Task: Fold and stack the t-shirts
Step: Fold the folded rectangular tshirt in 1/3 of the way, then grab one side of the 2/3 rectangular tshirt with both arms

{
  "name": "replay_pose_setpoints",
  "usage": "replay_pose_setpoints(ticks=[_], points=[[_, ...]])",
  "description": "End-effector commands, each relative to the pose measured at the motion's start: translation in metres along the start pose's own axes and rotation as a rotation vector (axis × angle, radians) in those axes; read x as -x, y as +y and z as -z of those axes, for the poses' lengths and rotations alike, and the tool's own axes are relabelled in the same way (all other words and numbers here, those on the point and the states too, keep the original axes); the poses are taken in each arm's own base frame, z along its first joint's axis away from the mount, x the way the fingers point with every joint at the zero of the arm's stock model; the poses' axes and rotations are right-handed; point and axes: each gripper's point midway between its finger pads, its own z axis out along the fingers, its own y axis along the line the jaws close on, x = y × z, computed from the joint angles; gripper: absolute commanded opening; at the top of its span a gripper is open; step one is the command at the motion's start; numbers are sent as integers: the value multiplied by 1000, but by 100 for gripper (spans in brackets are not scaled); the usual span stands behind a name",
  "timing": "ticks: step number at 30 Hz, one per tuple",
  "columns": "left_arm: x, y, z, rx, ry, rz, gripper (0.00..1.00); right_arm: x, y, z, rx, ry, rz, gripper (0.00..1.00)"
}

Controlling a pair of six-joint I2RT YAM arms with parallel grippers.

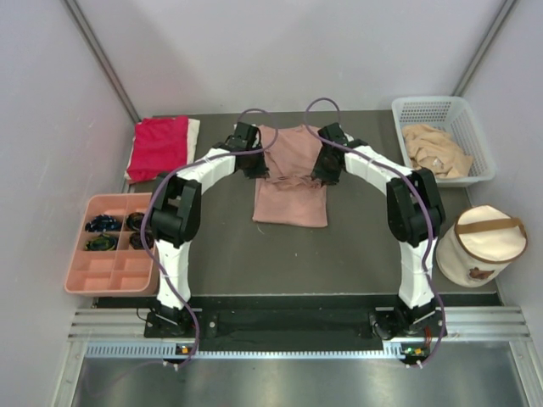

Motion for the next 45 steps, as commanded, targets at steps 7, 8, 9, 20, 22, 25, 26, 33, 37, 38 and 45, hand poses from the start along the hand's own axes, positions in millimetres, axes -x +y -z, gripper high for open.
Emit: replay_pose_setpoints(ticks=[7,8,9,20,22,25,26,33,37,38,45], points=[[92,-23,54,-147,-217,-67,32,69,-25,56,-41,-195,33,54],[98,-19,59,-139,-235,-62,41,69,-27,60,-46,-202,41,55],[102,-19,67,-140,-250,-59,50,68,-32,70,-51,-216,42,55],[22,11,101,-137,-163,20,99,-2,-53,109,56,-152,-3,57],[-5,19,107,-139,-135,47,99,-19,-55,107,65,-132,13,59],[-34,28,110,-134,-114,58,98,-44,-52,103,91,-94,31,70],[-41,30,110,-130,-105,60,98,-47,-47,102,116,-95,24,71],[-75,46,107,-122,-81,92,97,-75,-43,81,193,-25,-19,75],[-80,45,99,-130,-73,95,95,-81,-45,72,180,-1,-21,76],[-81,44,97,-131,-71,96,95,-82,-45,71,180,2,-18,76],[-91,30,83,-150,-30,83,89,-91,-49,60,159,38,-26,76]])
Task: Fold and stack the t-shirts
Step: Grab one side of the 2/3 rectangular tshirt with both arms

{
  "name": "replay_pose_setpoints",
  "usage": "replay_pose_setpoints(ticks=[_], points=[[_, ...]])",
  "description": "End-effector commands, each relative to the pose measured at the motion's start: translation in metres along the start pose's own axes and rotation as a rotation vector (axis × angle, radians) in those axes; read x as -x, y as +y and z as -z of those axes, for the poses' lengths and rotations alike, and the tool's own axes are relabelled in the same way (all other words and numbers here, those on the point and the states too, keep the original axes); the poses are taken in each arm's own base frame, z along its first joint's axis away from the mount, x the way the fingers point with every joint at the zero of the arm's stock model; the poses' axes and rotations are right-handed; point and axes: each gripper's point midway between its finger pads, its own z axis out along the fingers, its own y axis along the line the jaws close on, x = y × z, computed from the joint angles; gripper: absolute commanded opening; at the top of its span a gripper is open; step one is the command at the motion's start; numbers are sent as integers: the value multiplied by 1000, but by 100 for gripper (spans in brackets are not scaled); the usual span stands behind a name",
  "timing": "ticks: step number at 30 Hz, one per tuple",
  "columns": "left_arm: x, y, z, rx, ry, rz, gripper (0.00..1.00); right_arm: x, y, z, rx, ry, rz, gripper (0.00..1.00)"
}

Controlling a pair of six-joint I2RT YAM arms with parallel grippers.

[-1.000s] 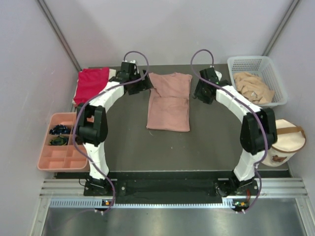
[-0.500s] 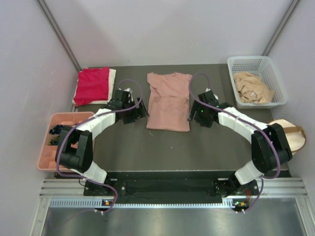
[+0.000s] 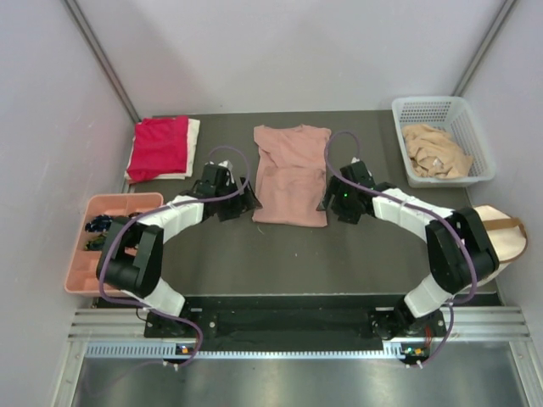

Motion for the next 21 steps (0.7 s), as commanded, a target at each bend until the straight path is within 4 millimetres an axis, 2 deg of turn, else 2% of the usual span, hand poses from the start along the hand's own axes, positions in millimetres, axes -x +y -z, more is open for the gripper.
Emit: replay_pose_setpoints(ticks=[1,5,9,16,21], points=[[1,-23,-7,-56,-16,-33,89,-1,6,-7,21,3,-13,76],[-13,-22,-10,-23,7,-60,86,-6,1,-9,7,15,-23,76],[-29,-9,-18,9,41,-49,75,-10,0,-12,4,25,-25,74],[-35,0,-26,39,53,-57,57,-16,2,-18,9,47,-20,66],[-36,2,-30,48,59,-63,55,-18,4,-21,16,55,-21,54]])
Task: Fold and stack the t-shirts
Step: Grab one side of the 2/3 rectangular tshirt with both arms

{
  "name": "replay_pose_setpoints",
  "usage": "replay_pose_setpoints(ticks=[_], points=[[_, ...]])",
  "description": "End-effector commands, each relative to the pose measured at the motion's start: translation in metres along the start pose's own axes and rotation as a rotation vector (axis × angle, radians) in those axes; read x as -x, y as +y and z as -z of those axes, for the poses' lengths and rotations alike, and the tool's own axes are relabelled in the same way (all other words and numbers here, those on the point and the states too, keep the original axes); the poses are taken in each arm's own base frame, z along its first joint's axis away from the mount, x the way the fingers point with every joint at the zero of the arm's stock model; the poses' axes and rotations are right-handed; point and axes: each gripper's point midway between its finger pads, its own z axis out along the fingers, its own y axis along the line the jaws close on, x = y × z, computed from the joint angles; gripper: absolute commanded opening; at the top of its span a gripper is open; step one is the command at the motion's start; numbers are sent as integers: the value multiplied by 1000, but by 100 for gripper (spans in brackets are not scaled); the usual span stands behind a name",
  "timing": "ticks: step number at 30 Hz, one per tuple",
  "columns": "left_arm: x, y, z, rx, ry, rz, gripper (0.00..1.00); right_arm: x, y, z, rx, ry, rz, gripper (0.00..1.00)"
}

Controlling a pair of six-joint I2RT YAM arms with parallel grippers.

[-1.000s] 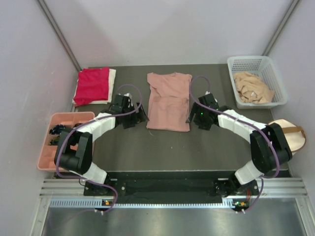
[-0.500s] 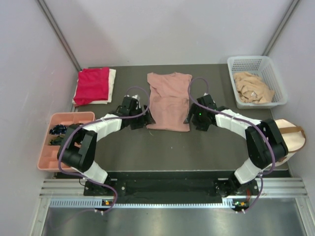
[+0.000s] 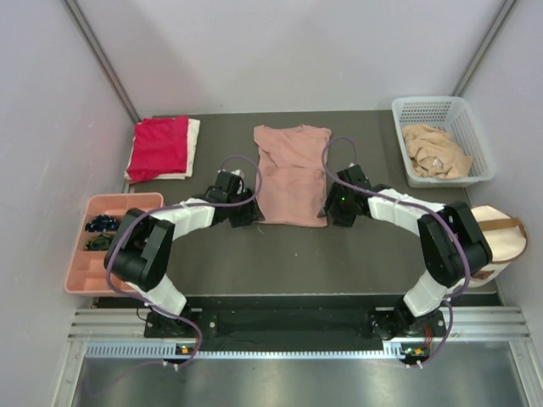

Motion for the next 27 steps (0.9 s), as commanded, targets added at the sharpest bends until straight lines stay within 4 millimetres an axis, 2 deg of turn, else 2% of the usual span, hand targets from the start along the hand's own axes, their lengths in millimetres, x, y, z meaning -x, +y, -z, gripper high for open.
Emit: replay_pose_setpoints(ticks=[1,6,9,10,11,12,15,16,21,24,25,27], points=[[1,5,-7,16,-8,-17,55,-1,12,-5,41,-5,3,52],[-1,6,-8,19,-5,-18,54,-5,16,-10,57,12,-3,46],[-3,7,-7,21,-2,-17,52,-8,20,-13,77,19,-3,37],[-2,7,-6,18,-6,-18,49,-9,21,-13,84,23,-3,21],[-5,9,-7,21,1,-17,45,-10,25,-14,106,25,-1,12],[-5,8,-6,19,1,-15,35,-11,25,-14,110,28,-4,1],[-9,9,-3,20,6,-10,3,-13,28,-12,131,32,-8,0],[-10,9,1,20,10,-9,0,-16,26,-11,128,38,-2,0],[-28,12,14,20,26,-16,0,-22,20,3,102,29,14,0],[-38,16,26,24,28,-12,0,-30,15,16,100,30,15,0],[-37,13,33,11,15,-11,0,-39,8,18,80,48,17,0],[-50,20,40,27,32,0,0,-41,6,31,84,27,21,0]])
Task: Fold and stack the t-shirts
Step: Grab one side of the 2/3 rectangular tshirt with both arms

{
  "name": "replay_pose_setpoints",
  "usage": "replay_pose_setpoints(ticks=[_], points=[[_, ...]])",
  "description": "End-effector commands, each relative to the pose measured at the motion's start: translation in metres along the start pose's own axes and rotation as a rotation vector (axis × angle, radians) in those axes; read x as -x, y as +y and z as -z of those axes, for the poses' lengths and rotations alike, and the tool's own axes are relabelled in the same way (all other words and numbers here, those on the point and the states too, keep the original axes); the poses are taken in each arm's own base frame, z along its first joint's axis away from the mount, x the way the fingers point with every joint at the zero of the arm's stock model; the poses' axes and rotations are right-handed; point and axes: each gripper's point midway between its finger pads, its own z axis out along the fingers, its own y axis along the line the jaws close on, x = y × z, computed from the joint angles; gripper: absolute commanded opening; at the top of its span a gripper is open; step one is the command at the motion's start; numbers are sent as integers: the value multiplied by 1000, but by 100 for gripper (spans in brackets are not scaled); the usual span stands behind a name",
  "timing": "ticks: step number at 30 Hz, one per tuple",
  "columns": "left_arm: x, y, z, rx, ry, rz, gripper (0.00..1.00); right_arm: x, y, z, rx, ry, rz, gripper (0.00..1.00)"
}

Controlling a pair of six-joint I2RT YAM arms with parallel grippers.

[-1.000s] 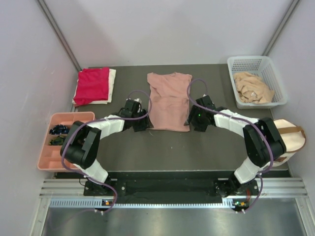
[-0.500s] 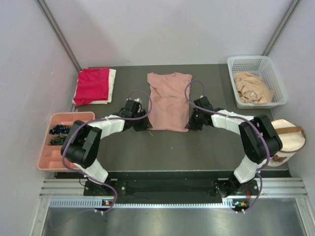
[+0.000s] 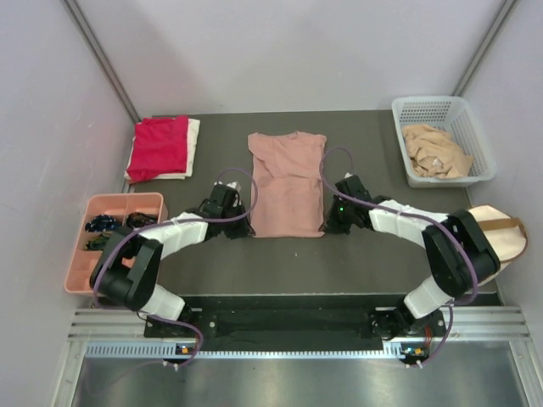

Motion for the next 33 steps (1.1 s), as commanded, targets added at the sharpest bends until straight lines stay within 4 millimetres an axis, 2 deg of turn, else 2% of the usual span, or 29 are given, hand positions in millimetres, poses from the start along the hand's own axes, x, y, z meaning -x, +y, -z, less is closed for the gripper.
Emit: replay_pose_setpoints(ticks=[1,3,4,9,14,15,19,22,24,26,27,29,30,31,32,33], points=[[-15,4,26,7,-9,9,0,-16,-6,28,-22,-19,13,0],[-29,9,32,16,12,24,0,-20,-6,41,-13,-32,18,0],[-28,5,39,-1,-4,24,0,-26,-11,44,-20,-28,18,0],[-52,7,60,-4,14,54,0,-49,-15,68,-14,-21,21,0],[-73,7,87,-10,13,92,0,-72,-19,81,-12,2,23,0],[-71,3,94,-29,-8,94,0,-82,-20,83,-20,19,27,0],[-78,0,111,-47,-12,123,0,-98,-16,96,0,32,24,0],[-75,-4,123,-55,-30,140,0,-97,-12,106,0,7,22,0],[-71,-5,129,-46,-42,139,0,-89,-3,117,20,-22,20,0],[-57,-12,136,-50,-85,131,0,-79,-3,125,-2,-62,30,0],[-53,-15,137,-48,-92,125,0,-70,10,134,20,-91,41,0],[-37,-26,141,-59,-126,108,0,-58,12,137,-12,-130,54,0],[-33,-27,136,-42,-123,107,0,-50,22,143,1,-155,69,0],[-18,-35,139,-53,-164,91,0,-43,24,144,-16,-177,73,0],[-12,-40,137,-55,-175,88,0,-40,26,144,-34,-181,78,0],[-3,-40,131,-29,-193,89,0,-33,35,143,-40,-190,87,0]])
